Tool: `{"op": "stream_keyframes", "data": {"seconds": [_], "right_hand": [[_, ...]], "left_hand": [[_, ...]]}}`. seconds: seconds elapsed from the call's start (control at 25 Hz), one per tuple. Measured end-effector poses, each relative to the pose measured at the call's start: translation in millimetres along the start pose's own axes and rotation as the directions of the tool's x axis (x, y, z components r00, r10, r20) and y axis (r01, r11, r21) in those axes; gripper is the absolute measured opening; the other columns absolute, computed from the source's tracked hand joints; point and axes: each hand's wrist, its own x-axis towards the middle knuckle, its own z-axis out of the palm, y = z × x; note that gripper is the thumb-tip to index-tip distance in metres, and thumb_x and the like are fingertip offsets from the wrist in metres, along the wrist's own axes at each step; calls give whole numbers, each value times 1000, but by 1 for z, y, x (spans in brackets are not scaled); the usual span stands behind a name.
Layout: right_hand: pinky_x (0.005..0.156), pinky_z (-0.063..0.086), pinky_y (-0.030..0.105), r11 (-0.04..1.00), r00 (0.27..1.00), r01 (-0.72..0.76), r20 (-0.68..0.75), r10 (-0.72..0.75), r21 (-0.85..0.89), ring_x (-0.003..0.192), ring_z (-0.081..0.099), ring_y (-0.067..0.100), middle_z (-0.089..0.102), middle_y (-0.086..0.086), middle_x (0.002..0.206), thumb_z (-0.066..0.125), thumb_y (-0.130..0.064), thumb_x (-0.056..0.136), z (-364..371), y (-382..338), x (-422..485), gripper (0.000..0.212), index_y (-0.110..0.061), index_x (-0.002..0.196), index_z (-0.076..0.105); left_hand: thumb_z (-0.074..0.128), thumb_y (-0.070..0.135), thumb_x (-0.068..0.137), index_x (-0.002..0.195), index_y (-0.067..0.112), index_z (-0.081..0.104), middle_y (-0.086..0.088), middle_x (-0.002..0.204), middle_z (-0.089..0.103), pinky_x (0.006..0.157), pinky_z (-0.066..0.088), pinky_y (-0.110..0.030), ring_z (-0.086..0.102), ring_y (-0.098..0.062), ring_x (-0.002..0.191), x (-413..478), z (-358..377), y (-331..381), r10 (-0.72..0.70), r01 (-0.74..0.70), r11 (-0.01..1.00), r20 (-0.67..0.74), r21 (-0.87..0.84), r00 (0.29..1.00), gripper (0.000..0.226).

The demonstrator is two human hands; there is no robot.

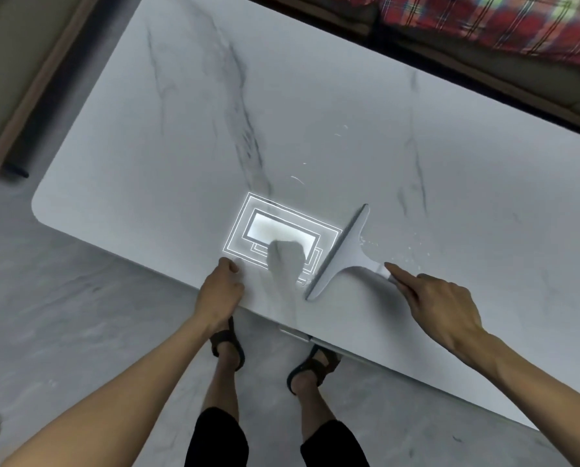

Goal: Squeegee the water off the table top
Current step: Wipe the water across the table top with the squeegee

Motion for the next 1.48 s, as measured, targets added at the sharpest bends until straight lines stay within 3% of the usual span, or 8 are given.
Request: {"op": "stream_keyframes", "data": {"seconds": [0.16, 0.36, 0.52, 0.76, 0.96, 1.16, 1.32, 1.48], "right_hand": [[54, 38, 29, 945, 944, 327, 50, -326, -3, 70, 61, 24, 58, -3, 83, 35, -35, 103, 13, -56, 17, 44, -50, 145, 29], [56, 32, 31, 802, 795, 596, 164, -584, -39, 72, 59, 32, 56, 7, 88, 46, -15, 94, 47, -135, 45, 62, -42, 146, 28], [55, 30, 31, 819, 819, 568, 150, -553, -81, 72, 59, 31, 56, 6, 87, 49, -11, 89, 54, -105, 44, 68, -44, 145, 29], [48, 31, 27, 910, 923, 385, 59, -381, -153, 60, 58, 26, 54, 0, 71, 58, -19, 89, 41, 22, 9, 61, -47, 140, 41], [46, 24, 26, 958, 980, 194, -10, -200, -211, 58, 59, 20, 51, -8, 69, 44, -35, 98, 16, 80, -13, 41, -48, 136, 44], [45, 24, 24, 942, 959, 262, -47, -278, -211, 49, 56, 25, 44, -7, 61, 49, -35, 96, -20, 50, 13, 37, -45, 132, 52], [52, 29, 29, 862, 878, 474, 29, -477, -181, 67, 62, 30, 62, 1, 81, 43, -36, 100, -25, -19, 64, 39, -48, 137, 44], [58, 34, 30, 787, 815, 578, 103, -570, -217, 82, 63, 28, 61, 1, 94, 43, -28, 99, -27, -82, 138, 49, -51, 141, 32]], "left_hand": [[50, 9, 84, 100, 21, 43, 17, 77, 47, 52, 37, -23, 47, 0, 65, -13, -4, -16, -43, 31, 997, -157, -77, 987, 21], [53, 9, 85, 101, 22, 41, 7, 75, 51, 47, 31, -26, 52, -11, 62, -16, -1, -34, -64, 60, 997, -111, -39, 992, 24], [53, 7, 83, 109, 19, 42, 4, 81, 51, 51, 32, -23, 50, -9, 66, -25, 19, -26, -47, 49, 998, 38, -38, 998, 31], [54, 1, 82, 121, 10, 43, -8, 120, 45, 61, 36, -18, 49, -18, 93, -34, 50, 10, 23, -35, 998, 190, 58, 982, 42], [49, 8, 84, 122, 15, 40, -7, 101, 58, 59, 38, -28, 54, -19, 81, -38, 50, 31, -36, 10, 995, 276, 95, 960, 40], [50, 11, 86, 112, 16, 47, -4, 107, 58, 69, 46, -35, 59, -24, 89, -30, 25, 30, -40, 43, 999, 119, -25, 992, 27], [50, 13, 88, 109, 16, 48, -2, 105, 56, 68, 42, -32, 55, -23, 89, -8, -7, 27, -81, 74, 993, -69, -95, 994, 21], [51, 12, 85, 111, 17, 46, 0, 92, 54, 66, 40, -32, 52, -22, 83, 40, -41, 32, -91, 82, 994, -117, -78, 989, 26]]}}
